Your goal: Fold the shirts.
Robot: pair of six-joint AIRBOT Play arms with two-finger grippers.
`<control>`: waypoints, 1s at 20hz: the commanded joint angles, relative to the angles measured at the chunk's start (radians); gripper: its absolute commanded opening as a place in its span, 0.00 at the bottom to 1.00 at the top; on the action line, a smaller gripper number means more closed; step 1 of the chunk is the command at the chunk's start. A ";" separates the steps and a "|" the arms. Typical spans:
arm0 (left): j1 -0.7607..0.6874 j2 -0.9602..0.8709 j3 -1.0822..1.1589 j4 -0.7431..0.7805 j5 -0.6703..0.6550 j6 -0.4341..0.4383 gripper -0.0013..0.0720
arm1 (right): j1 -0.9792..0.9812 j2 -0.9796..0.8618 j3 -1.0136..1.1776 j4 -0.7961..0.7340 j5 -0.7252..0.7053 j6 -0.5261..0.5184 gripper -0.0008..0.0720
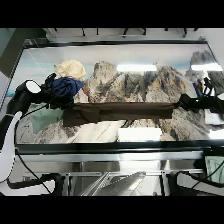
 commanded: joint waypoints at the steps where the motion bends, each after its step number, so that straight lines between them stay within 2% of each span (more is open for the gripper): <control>1: 0.003 -0.149 0.111 -0.002 -0.064 0.013 0.04 | 0.026 -0.119 0.055 -0.002 -0.092 -0.003 0.05; 4: -0.019 -0.227 0.172 0.007 -0.146 0.034 0.04 | 0.029 -0.176 0.092 -0.001 -0.093 -0.033 0.05; 8: -0.025 -0.237 0.182 0.032 -0.143 0.030 0.04 | 0.029 -0.207 0.104 -0.002 -0.097 -0.034 0.05; 9: -0.024 -0.237 0.182 0.031 -0.145 0.030 0.05 | 0.029 -0.208 0.103 -0.002 -0.097 -0.034 0.24; 10: -0.024 -0.237 0.182 0.031 -0.145 0.030 0.30 | 0.029 -0.206 0.104 -0.002 -0.097 -0.036 0.77; 11: -0.022 -0.234 0.182 0.032 -0.152 0.018 0.85 | 0.026 -0.204 0.112 -0.005 -0.077 -0.061 0.98; 12: -0.014 -0.226 0.182 0.031 -0.161 0.006 0.95 | 0.017 -0.201 0.134 -0.011 -0.019 -0.095 0.98; 15: 0.017 -0.169 0.223 0.033 -0.181 0.007 0.95 | -0.050 -0.201 0.227 -0.067 0.222 -0.102 0.98; 18: 0.034 -0.097 0.302 0.029 -0.196 -0.003 0.95 | -0.126 -0.222 0.233 -0.077 0.275 -0.112 0.98; 19: 0.023 -0.078 0.330 0.025 -0.219 -0.016 0.87 | -0.136 -0.240 0.233 -0.077 0.280 -0.122 0.98; 20: 0.008 -0.059 0.348 0.023 -0.240 -0.014 0.53 | -0.139 -0.264 0.233 -0.076 0.282 -0.137 0.98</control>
